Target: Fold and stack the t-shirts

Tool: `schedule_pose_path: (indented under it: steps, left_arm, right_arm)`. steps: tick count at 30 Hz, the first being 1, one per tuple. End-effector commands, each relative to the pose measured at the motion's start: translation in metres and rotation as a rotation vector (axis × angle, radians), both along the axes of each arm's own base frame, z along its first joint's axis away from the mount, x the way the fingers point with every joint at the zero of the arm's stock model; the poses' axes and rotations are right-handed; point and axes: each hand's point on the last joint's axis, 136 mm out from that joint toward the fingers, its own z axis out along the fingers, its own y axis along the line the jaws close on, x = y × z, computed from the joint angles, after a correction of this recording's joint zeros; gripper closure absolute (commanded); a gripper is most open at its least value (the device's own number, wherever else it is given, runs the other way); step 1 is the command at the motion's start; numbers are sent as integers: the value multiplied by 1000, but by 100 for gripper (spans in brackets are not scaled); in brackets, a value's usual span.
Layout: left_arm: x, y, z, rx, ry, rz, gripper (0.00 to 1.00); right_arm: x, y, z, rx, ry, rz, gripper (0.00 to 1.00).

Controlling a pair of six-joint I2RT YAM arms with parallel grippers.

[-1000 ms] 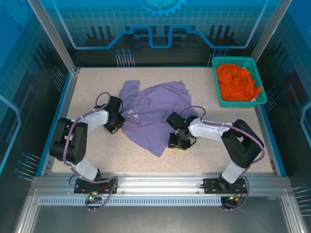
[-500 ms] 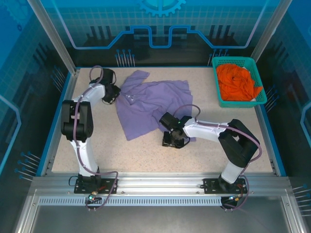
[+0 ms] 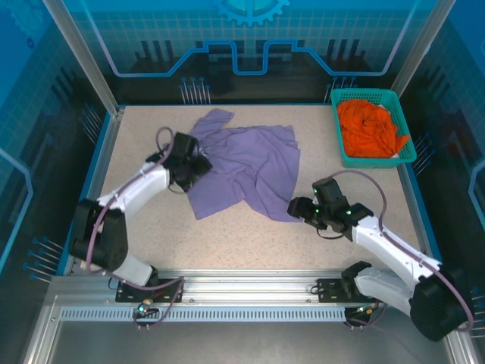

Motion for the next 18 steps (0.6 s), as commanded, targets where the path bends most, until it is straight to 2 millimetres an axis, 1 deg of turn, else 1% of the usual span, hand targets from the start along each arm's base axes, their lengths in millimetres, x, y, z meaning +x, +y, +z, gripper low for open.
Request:
schedule_pose_path:
  steps: [1,3,6,7,9,10,12,13,16,18]
  left_arm:
    - [-42,-5,-13,59,32,-36,29]
    - [-70,-8,-22,99,60,-89,31]
    - [-107,-5,-41,138,132,-129,35]
    - [-116,-1,-48,150,150,-128,36]
    - [-127,8,-58,168,170,-108,37]
    - [-128,9,-61,170,166,-107,39]
    - [-122,5,-61,162,138,-126,42]
    - [-120,7,-62,174,138,-124,43]
    - [-116,5,-67,191,151,-141,47]
    - [-115,4,-75,191,164,-142,50]
  right_arm:
    - [9,4,16,32,-156,69,31]
    - [6,1,12,14,-160,86,28]
    - [0,-3,1,13,-100,102,28]
    - [-1,-3,-2,21,-73,106,29]
    - [-2,-4,-10,33,-29,105,31]
    - [-2,-3,-14,44,-18,110,34]
    - [-2,0,-19,65,-16,118,37]
    - [-2,1,-20,73,-23,119,38]
    - [-2,-1,-22,69,-35,113,38]
    - [-2,0,-21,77,-44,116,38]
